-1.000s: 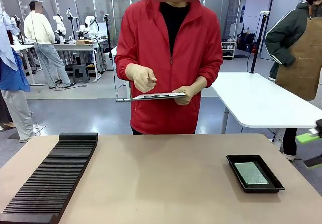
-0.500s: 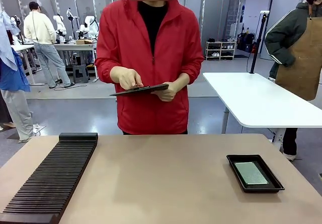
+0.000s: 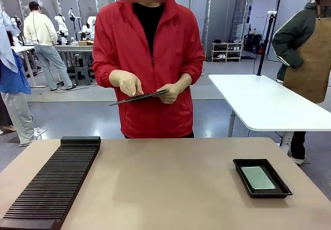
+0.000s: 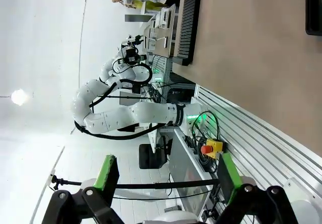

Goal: Inspect the PCB.
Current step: Place the Blank PCB in the ESD tray.

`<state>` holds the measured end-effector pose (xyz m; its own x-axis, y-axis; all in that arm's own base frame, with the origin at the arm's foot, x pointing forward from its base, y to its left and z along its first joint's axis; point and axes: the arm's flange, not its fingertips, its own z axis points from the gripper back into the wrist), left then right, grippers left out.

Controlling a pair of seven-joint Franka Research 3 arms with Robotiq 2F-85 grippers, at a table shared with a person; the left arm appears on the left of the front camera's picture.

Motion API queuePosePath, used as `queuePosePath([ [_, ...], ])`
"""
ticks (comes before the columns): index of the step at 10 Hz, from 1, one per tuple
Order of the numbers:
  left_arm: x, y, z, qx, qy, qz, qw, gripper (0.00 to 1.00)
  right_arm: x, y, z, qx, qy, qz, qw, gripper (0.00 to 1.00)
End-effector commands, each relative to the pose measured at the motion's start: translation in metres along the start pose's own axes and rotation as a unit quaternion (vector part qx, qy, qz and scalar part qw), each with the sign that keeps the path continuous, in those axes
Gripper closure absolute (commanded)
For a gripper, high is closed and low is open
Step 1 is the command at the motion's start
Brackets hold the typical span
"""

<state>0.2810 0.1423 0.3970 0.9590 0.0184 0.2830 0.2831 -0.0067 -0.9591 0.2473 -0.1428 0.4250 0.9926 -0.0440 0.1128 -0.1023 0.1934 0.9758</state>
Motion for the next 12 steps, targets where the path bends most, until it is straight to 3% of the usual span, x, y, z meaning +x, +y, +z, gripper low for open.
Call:
queuePosePath([
  [1,-0.0017,-0.0021,0.0007,0.002,0.004,-0.002,1.000,0.00,-0.0007,0.0066,0.0001,0.001,-0.002,0.010,1.000,0.00],
  [12,-0.0017,-0.0021,0.0007,0.002,0.004,-0.002,1.000,0.00,-0.0007,0.0066,0.0001,0.001,-0.002,0.010,1.000,0.00],
])
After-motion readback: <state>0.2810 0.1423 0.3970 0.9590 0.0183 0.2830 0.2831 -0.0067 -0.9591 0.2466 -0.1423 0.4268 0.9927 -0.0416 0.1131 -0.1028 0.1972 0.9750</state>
